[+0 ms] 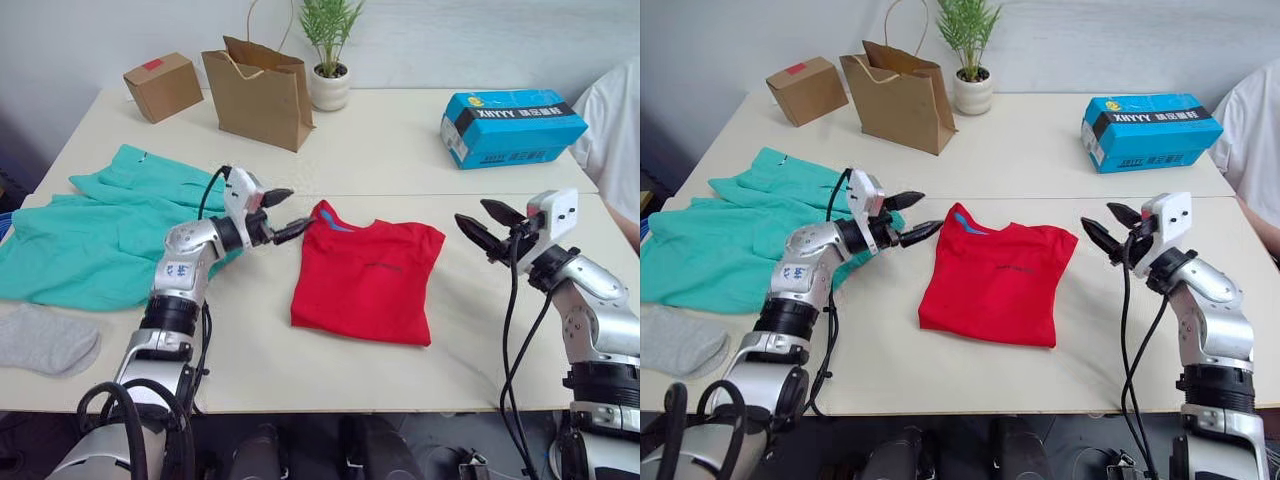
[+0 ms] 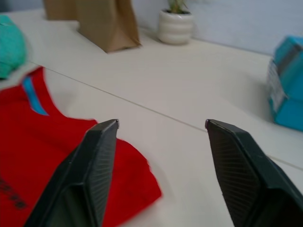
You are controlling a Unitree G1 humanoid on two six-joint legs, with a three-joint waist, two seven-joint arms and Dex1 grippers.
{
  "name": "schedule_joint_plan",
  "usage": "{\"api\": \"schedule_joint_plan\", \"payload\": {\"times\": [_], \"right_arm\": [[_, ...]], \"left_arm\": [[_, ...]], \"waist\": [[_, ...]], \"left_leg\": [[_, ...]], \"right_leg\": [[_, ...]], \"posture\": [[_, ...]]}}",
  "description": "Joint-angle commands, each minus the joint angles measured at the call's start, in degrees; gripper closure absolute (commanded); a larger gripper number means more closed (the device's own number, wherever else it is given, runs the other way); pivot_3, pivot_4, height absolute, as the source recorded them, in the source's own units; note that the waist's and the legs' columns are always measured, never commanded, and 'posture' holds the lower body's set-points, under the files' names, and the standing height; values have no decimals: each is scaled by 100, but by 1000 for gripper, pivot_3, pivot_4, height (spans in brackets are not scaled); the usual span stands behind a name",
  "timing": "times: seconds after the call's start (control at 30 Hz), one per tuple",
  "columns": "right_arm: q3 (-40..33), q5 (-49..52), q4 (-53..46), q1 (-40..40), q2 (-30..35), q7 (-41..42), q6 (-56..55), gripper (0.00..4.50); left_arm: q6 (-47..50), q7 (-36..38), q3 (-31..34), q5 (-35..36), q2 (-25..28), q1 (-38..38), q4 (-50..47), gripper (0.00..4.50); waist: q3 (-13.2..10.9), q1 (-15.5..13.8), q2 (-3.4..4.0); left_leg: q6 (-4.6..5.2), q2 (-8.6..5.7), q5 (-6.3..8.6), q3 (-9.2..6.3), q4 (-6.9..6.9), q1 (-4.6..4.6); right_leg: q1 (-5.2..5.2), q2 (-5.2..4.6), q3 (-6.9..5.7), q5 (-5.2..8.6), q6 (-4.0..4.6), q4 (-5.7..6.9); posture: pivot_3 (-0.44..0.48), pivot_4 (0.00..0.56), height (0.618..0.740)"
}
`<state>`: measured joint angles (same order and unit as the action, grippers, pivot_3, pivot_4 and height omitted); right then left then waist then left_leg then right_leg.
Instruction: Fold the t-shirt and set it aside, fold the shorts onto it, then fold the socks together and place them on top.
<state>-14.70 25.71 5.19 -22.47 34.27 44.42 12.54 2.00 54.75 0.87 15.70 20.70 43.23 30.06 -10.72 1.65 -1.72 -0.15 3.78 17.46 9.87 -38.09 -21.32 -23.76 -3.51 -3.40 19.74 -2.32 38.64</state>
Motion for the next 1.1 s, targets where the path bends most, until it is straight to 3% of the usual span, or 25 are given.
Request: {"api": "schedule_joint_plan", "payload": {"times": [0.03, 0.2, 0.3, 0.37, 0.53, 0.87, 1.03, 1.1], "right_arm": [[759, -210, -1051, 171, -108, 92, 151, 2656], [1965, -1146, -1136, 338, -497, -131, -15, 4375], [2382, -1556, -615, 425, -766, -236, -383, 4500], [2422, -1592, -292, 405, -902, -189, -556, 4500], [2116, -1642, 548, 272, -983, -371, -894, 4500], [1300, -1698, 2268, -217, -532, -751, -1497, 4500], [997, -1554, 2465, -381, -469, -637, -1785, 4500], [1059, -1379, 1792, -362, -458, -353, -1773, 4500]], "left_arm": [[-69, 893, -421, 92, 118, -386, -720, 1328], [-312, 856, -844, -299, -80, -559, -753, 2891], [-739, 742, -1145, -737, -177, -462, -313, 3897], [-747, 278, -1008, -795, -390, -293, 120, 4451], [-698, -385, -766, -805, -752, -193, 763, 4451], [-741, -533, -751, -954, -596, -576, 889, 4451], [-916, -282, -622, -731, -600, -543, 648, 4451], [-484, -159, -310, -39, -784, -332, -126, 4451]], "waist": [[0, 6, 0], [1, -27, 1], [1, -34, 0], [1, -30, 0], [3, 5, -2], [24, -4, -10], [25, 12, -8], [19, 13, -2]], "left_leg": [[-1, 1, -1, 0, 0, 5], [-5, 0, -4, 1, -2, 7], [0, -6, -3, -3, -5, 3], [3, -8, -2, -1, -6, 3], [7, -5, -2, -3, -8, 10], [7, -4, -2, -6, -9, 32], [4, -3, -4, -5, -8, 37], [4, -2, -4, -4, -5, 33]], "right_leg": [[4, 1, 1, 0, 0, 0], [4, 2, 6, 0, 1, 5], [7, -2, 5, 0, 1, -2], [8, -4, 4, 0, 0, -5], [12, -3, 3, -1, -1, -1], [36, -6, 1, -1, -1, -1], [36, -4, 2, -1, -1, 5], [32, -4, 2, -1, 0, 4]], "posture": [[0, 150, 740], [0, 150, 740], [0, 150, 740], [0, 150, 740], [0, 150, 740], [0, 150, 740], [0, 150, 740], [0, 150, 740]]}}
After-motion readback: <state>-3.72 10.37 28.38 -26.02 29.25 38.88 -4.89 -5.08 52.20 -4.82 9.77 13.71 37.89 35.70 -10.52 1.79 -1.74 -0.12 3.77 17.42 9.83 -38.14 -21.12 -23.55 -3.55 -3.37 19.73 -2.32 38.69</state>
